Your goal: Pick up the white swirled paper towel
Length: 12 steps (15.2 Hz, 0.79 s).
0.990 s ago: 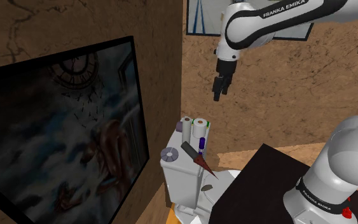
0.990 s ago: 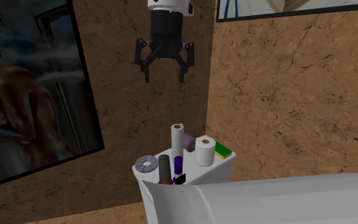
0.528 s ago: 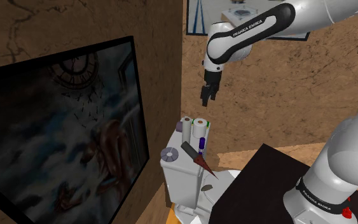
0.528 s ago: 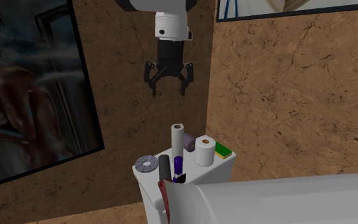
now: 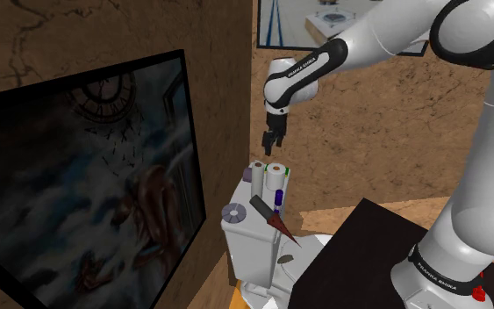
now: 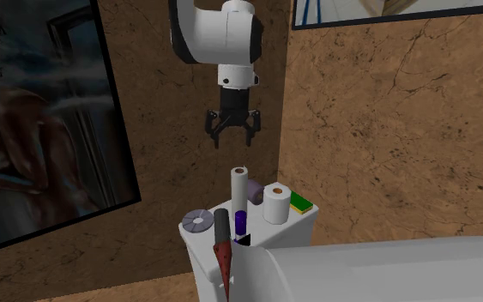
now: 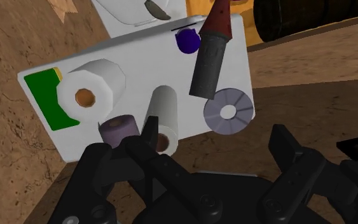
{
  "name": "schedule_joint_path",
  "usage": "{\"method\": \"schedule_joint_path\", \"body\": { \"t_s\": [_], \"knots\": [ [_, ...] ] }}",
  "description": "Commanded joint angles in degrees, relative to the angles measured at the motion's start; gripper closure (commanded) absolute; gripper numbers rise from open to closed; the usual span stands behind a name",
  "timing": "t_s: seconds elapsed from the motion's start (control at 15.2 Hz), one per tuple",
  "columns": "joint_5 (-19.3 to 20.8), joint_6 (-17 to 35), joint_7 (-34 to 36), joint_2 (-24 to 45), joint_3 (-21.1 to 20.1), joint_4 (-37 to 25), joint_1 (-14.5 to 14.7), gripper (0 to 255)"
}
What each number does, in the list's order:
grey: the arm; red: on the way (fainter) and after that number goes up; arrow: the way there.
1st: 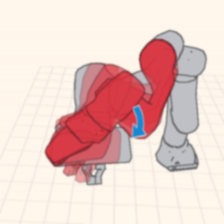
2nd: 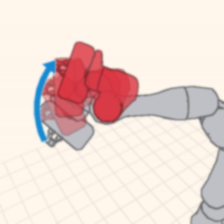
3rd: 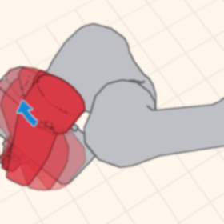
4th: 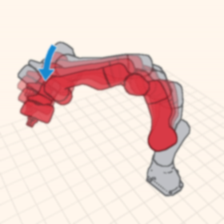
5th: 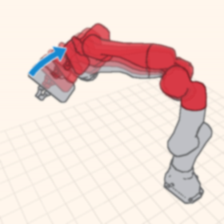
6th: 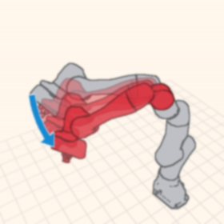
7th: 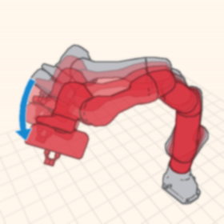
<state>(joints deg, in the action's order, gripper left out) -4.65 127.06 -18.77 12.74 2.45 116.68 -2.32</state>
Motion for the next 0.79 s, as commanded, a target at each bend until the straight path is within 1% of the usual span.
{"method": "schedule_joint_path", "body": {
  "t_s": [0.0, 0.4, 0.73],
  "knots": [
    [-0.1, 1.0, -0.4, 4.3, 0.0, -3.2, -0.1, 0],
    [-0.4, 2.0, -1.5, 17.9, -0.1, -15.5, -0.9, 0],
    [-0.4, 0.7, -2.0, 29.9, -0.2, -28.6, -1.6, 0]
  ]
}}
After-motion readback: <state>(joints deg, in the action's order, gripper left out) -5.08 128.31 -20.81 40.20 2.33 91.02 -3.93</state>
